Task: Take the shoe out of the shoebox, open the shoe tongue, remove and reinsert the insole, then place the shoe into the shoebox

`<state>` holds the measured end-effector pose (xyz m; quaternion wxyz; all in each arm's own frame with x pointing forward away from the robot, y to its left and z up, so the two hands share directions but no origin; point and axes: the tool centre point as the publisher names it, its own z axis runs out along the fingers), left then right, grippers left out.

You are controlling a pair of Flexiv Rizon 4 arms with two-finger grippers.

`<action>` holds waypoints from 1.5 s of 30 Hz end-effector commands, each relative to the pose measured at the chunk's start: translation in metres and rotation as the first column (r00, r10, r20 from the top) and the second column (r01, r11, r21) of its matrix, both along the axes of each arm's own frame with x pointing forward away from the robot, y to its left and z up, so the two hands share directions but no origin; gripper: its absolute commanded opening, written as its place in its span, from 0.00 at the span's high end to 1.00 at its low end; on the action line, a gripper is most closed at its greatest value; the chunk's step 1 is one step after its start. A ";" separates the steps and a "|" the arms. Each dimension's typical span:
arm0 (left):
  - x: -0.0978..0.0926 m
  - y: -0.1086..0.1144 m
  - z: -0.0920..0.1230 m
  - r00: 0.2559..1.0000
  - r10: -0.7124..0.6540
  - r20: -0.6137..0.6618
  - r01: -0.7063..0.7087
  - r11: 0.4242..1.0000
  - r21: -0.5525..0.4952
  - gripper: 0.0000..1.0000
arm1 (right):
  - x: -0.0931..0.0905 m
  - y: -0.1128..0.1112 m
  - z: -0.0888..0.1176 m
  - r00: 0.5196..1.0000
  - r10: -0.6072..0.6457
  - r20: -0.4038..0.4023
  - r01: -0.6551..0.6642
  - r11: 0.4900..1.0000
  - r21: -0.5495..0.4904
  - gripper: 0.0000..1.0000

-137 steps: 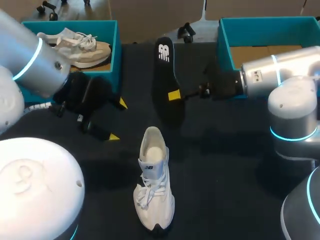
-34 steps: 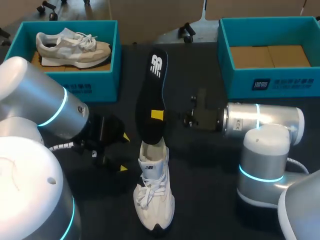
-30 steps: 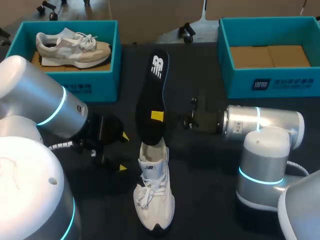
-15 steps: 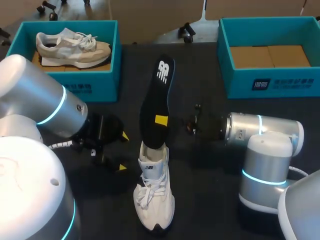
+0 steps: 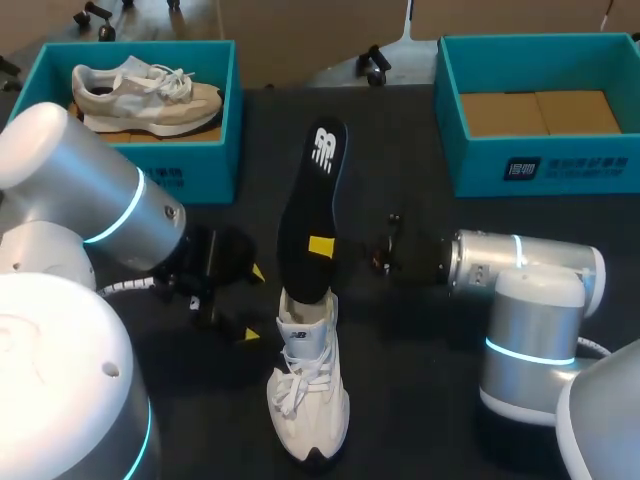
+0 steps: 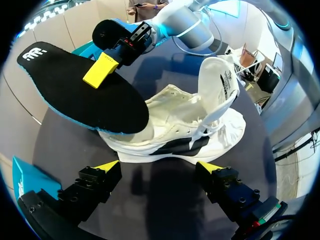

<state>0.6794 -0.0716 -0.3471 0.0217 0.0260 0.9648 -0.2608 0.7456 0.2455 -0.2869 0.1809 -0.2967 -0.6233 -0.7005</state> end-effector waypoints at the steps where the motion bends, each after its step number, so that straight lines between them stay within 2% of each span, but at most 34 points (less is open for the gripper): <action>1: 0.001 -0.001 0.000 1.000 -0.001 -0.002 0.001 1.000 0.002 0.00 | -0.003 0.003 0.001 1.000 -0.005 0.013 0.005 1.000 -0.002 1.00; 13: 0.001 -0.001 0.000 1.000 -0.001 -0.002 0.001 1.000 0.002 0.00 | -0.004 0.004 0.001 1.000 -0.001 0.025 0.001 1.000 -0.002 1.00; 16: 0.001 -0.001 0.000 1.000 -0.001 -0.002 0.001 1.000 0.002 0.00 | 0.005 0.012 0.007 1.000 0.014 0.014 -0.013 0.998 -0.062 1.00; 20: 0.001 -0.001 0.000 1.000 -0.001 -0.002 0.001 1.000 0.002 0.00 | 0.008 0.010 0.004 1.000 0.025 0.003 -0.025 0.997 -0.070 1.00; 25: 0.001 -0.001 0.000 1.000 -0.001 -0.002 0.001 1.000 0.002 0.00 | 0.004 0.004 -0.002 1.000 0.016 0.001 -0.016 0.999 -0.052 1.00; 45: 0.001 -0.001 0.000 1.000 -0.001 -0.002 0.001 1.000 0.002 0.00 | -0.007 0.000 -0.022 1.000 0.011 -0.020 -0.011 0.999 -0.039 1.00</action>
